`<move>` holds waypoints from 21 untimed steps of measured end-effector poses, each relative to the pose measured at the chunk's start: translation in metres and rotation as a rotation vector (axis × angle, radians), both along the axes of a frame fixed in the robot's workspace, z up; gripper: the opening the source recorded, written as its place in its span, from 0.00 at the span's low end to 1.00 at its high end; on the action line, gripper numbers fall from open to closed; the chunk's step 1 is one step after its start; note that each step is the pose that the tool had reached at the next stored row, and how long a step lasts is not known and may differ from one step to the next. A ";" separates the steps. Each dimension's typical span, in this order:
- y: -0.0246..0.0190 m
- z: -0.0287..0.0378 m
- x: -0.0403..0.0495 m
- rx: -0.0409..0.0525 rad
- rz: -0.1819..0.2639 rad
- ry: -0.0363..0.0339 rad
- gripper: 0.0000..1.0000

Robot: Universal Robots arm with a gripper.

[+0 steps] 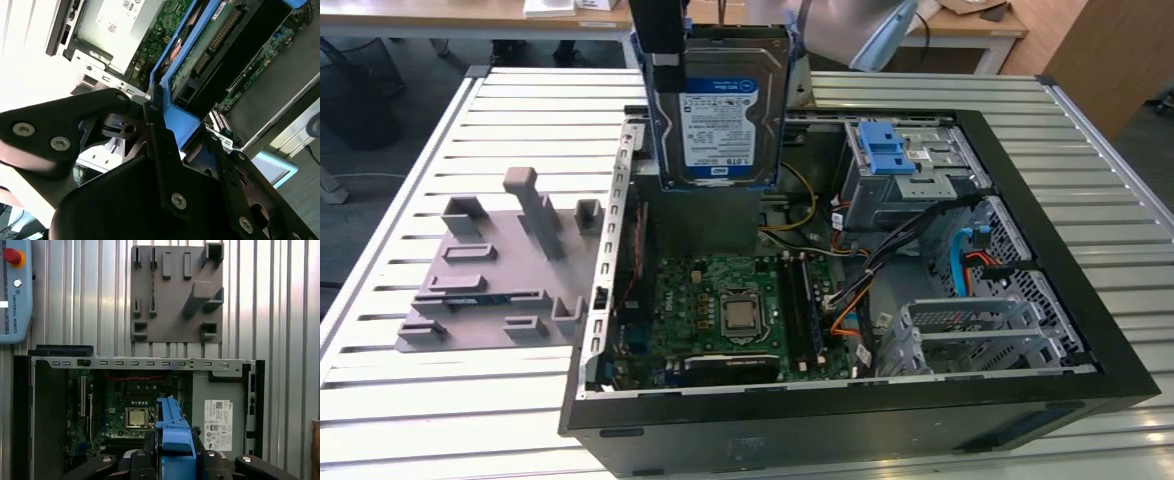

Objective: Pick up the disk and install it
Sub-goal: 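Pick up the disk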

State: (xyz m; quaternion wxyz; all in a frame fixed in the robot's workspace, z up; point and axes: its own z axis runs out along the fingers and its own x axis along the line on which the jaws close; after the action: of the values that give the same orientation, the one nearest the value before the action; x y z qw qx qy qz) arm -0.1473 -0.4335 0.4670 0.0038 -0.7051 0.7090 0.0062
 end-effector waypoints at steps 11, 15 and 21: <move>-0.0003 -0.0012 0.0208 -0.0098 -0.007 -0.0001 0.36; -0.0005 -0.0024 0.0302 -0.0100 -0.008 0.0000 0.36; -0.0057 -0.0050 0.0382 -0.0100 -0.008 -0.0001 0.36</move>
State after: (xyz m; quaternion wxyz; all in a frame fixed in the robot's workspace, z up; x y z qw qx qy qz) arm -0.1091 -0.4392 0.4620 0.0003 -0.7023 0.7119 0.0026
